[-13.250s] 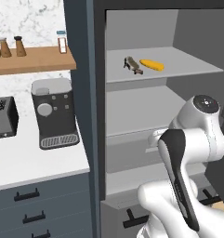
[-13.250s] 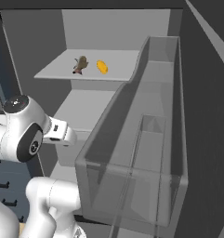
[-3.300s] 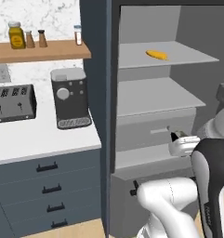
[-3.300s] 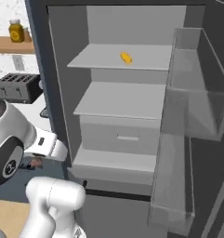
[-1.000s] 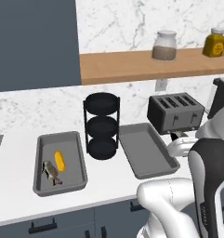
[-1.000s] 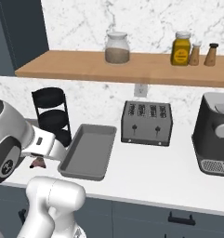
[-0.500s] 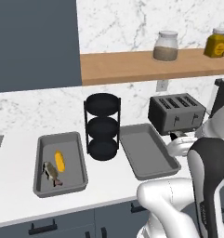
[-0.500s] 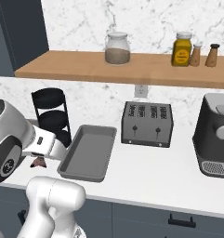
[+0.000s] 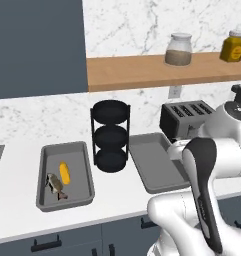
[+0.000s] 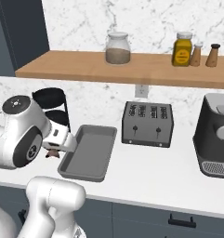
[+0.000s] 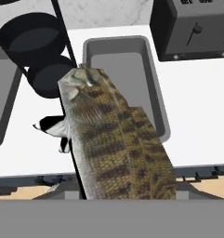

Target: Place one corn and one fish in each tupperware on the nearby counter, to pack two identical lunches.

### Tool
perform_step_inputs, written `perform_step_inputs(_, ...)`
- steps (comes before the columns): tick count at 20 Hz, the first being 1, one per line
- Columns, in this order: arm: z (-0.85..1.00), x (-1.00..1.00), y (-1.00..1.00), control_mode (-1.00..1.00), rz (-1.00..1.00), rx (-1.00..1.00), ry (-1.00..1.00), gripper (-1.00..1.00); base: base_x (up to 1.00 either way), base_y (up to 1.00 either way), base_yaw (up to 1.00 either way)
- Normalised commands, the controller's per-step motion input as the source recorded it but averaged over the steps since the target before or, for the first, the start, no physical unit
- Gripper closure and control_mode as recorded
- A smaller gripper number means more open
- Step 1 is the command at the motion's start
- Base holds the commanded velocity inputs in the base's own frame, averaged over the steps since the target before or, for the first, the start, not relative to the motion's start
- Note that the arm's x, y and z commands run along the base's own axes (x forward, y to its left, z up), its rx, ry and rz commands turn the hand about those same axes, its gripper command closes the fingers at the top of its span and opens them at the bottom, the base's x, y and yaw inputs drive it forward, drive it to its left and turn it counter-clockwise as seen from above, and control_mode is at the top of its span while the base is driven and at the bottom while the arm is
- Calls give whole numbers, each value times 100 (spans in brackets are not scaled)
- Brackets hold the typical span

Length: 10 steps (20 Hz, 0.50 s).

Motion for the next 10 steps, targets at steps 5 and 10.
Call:
perform_step_inputs(5,-58,87,0,-100,0,-5,0,100,0,0,0)
perform_step_inputs(10,-69,95,0,-100,0,-5,1,100,0,0,0)
